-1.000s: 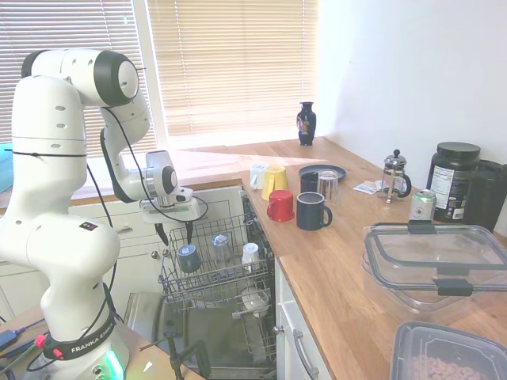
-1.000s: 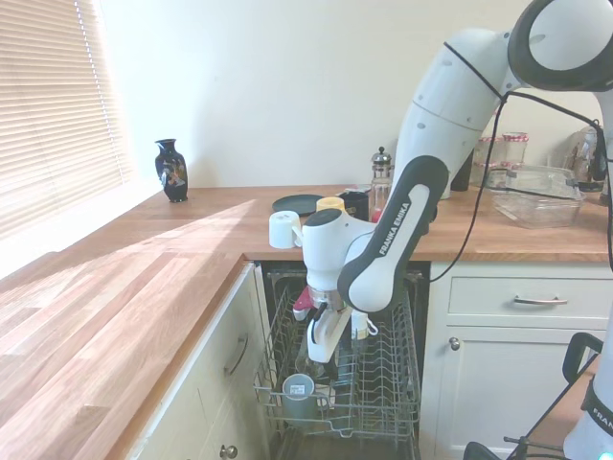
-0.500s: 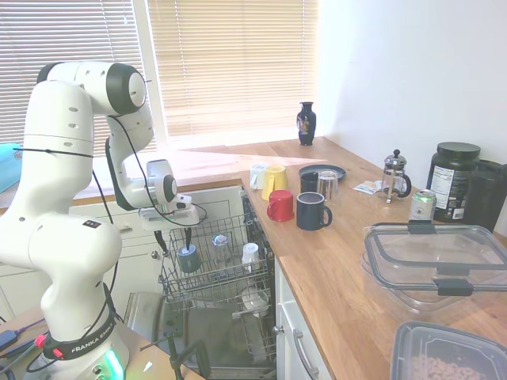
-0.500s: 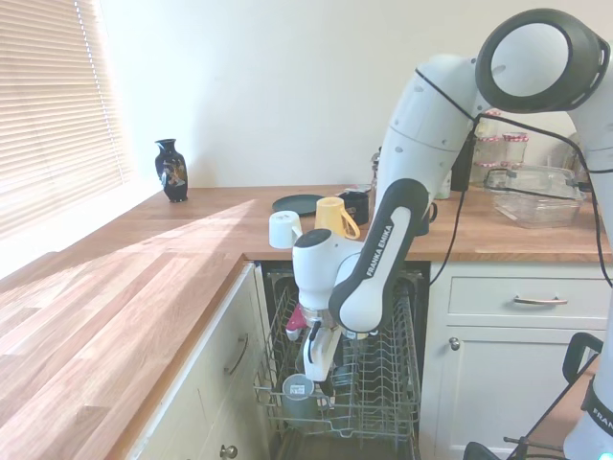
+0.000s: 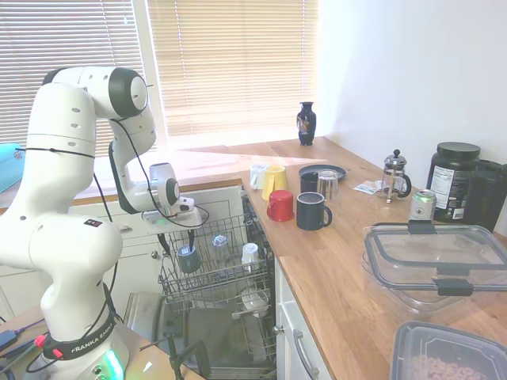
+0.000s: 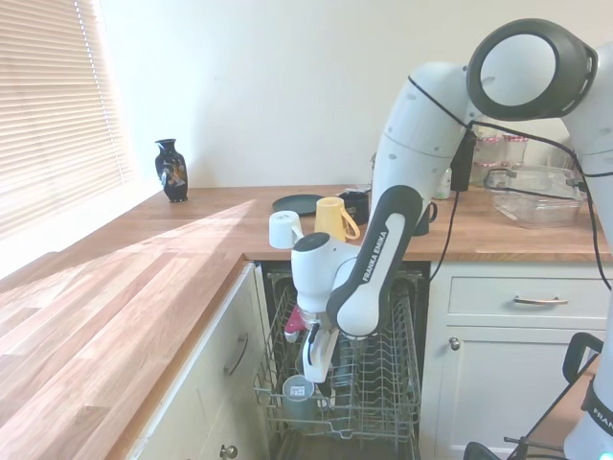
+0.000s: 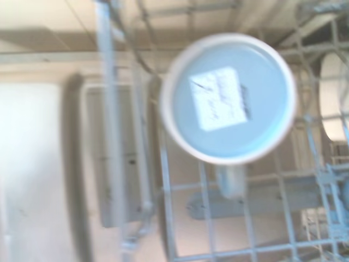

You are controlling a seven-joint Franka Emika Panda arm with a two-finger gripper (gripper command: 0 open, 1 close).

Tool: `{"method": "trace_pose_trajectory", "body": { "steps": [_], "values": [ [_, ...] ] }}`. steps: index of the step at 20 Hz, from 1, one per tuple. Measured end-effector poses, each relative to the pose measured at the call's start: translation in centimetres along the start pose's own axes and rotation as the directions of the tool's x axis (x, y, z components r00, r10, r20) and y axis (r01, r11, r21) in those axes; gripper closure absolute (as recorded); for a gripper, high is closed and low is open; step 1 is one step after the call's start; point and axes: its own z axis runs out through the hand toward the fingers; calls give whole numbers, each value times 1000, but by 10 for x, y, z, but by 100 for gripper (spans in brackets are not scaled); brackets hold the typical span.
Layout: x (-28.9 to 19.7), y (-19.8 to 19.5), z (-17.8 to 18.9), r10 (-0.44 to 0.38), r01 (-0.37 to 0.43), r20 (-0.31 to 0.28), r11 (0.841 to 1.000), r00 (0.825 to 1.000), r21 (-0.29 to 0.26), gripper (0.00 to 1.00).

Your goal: Move a mug from dishwasher to table

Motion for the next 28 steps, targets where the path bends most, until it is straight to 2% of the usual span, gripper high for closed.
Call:
{"method": "trace_pose_trajectory", "body": {
  "steps": [4, 10, 15, 28],
  "values": [
    [5, 8, 10, -3, 3, 14, 1000, 1000, -4, 0],
    [1, 0, 18, -18, 17, 42, 1000, 999, 13, 0],
    [3, -5, 28, -50, 49, 42, 998, 998, 28, 0],
    [26, 2, 79, -66, 58, 94, 995, 993, 87, 0]
  ]
}}
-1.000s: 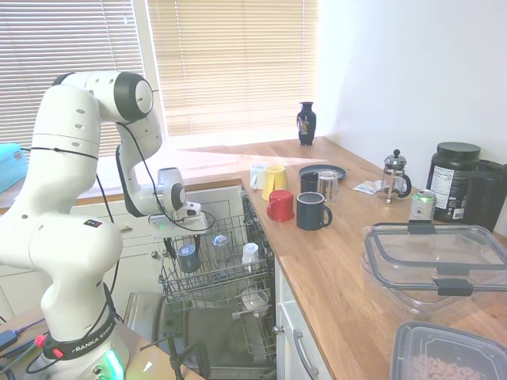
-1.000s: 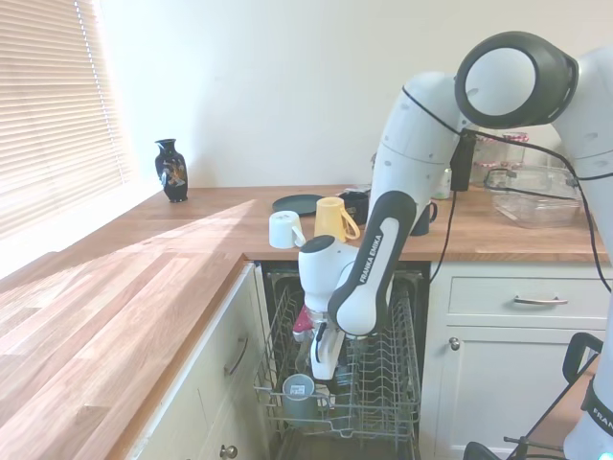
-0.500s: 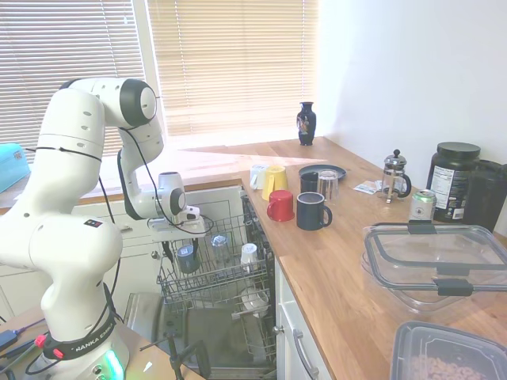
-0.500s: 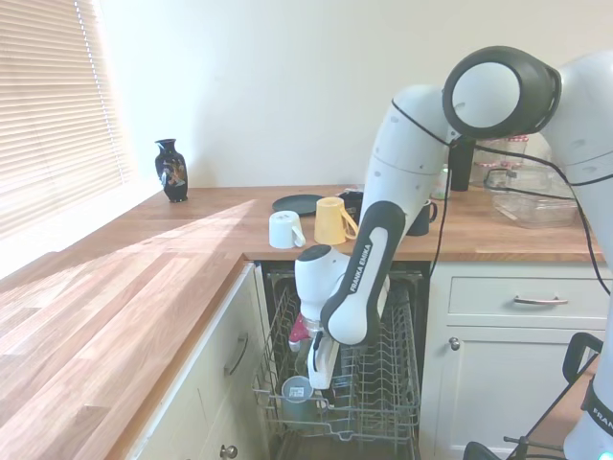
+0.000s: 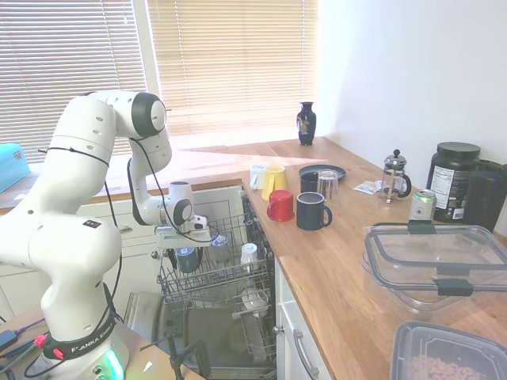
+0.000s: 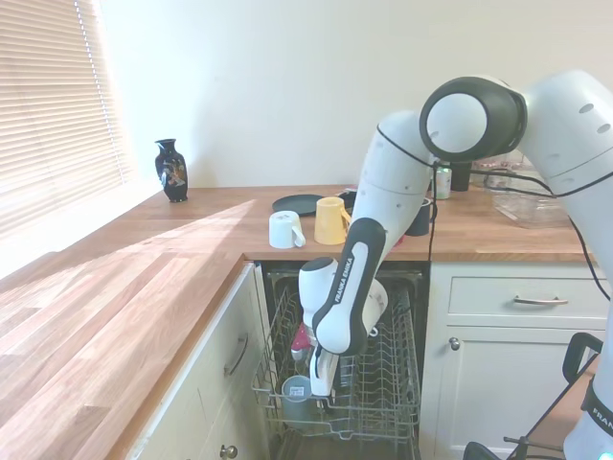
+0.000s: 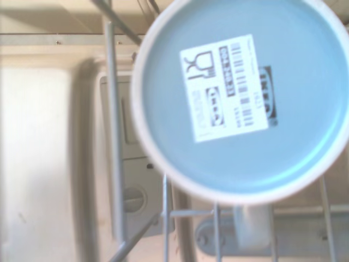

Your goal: Move a mug from dishwasher to table

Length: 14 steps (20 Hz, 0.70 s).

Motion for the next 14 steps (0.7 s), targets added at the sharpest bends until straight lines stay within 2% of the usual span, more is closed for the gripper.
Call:
{"method": "trace_pose_trajectory", "body": {
  "steps": [6, 7, 14],
  "values": [
    [9, -6, 14, -11, 11, 4, 1000, 1000, 7, 0],
    [9, -7, 17, -12, 12, 4, 1000, 1000, 7, 100],
    [9, -6, 25, -19, 19, -15, 1000, 1000, 6, 100]
  ]
}}
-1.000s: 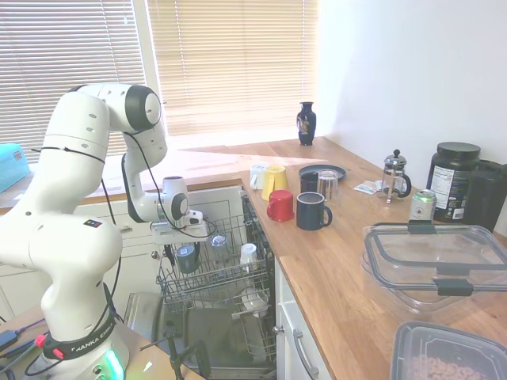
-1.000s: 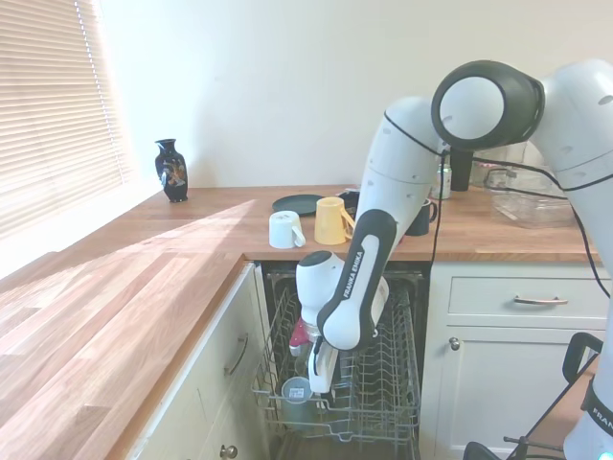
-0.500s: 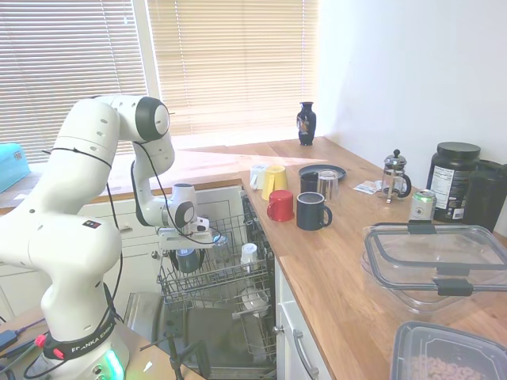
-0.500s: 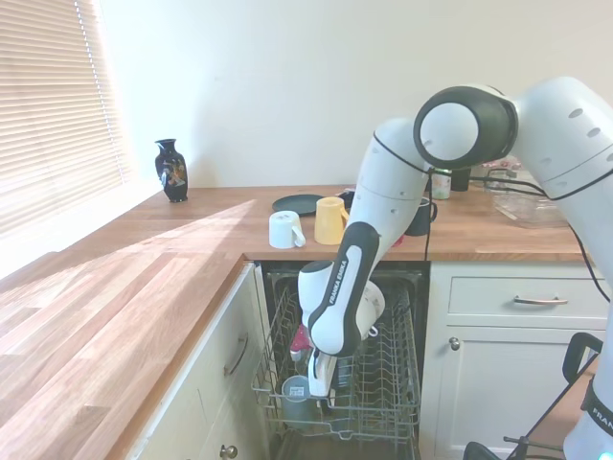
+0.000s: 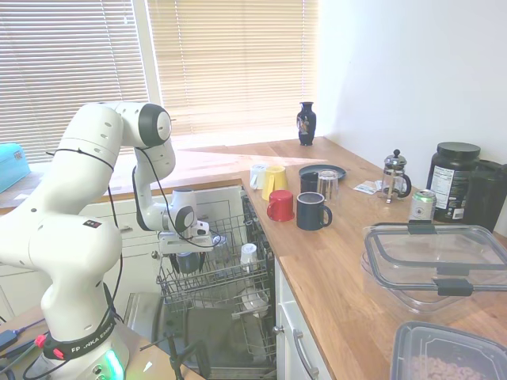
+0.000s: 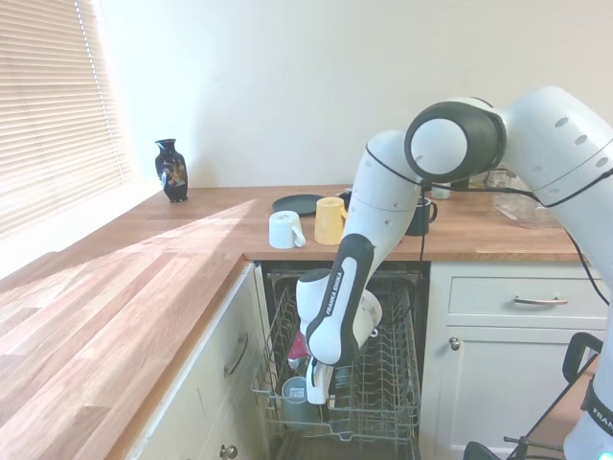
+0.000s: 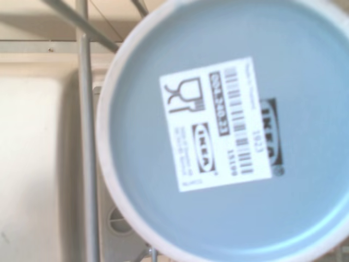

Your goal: Move a mug from dishwasher to table

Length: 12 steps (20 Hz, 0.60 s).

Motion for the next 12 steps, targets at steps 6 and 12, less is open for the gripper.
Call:
{"method": "trace_pose_trajectory", "body": {
  "steps": [6, 12],
  "values": [
    [0, -1, 1, -1, 1, -12, 1000, 1000, 3, 100],
    [0, -2, 2, 3, -3, -12, 1000, 1000, 5, 100]
  ]
}}
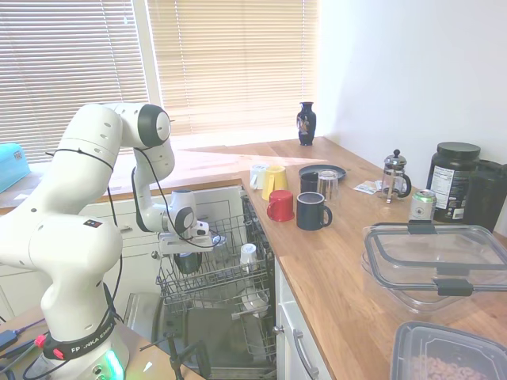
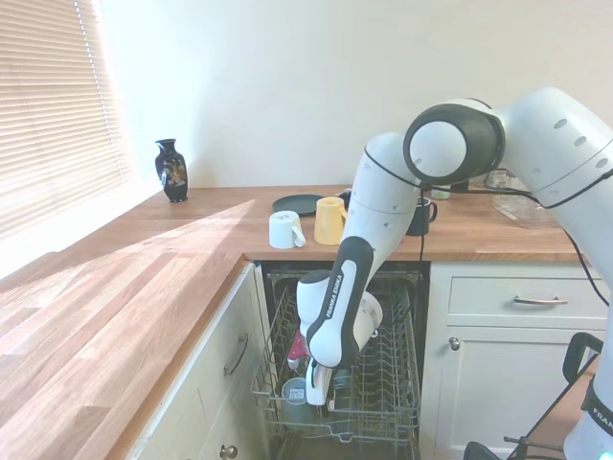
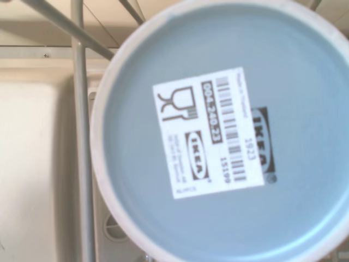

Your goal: Move a mug from dishwasher to table

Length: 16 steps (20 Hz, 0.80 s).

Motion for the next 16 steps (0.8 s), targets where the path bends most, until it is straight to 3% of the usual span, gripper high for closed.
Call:
{"method": "trace_pose_trajectory", "body": {
  "steps": [16],
  "values": [
    [0, -19, 1, 0, 0, 29, 1000, 1000, 15, 100]
  ]
}}
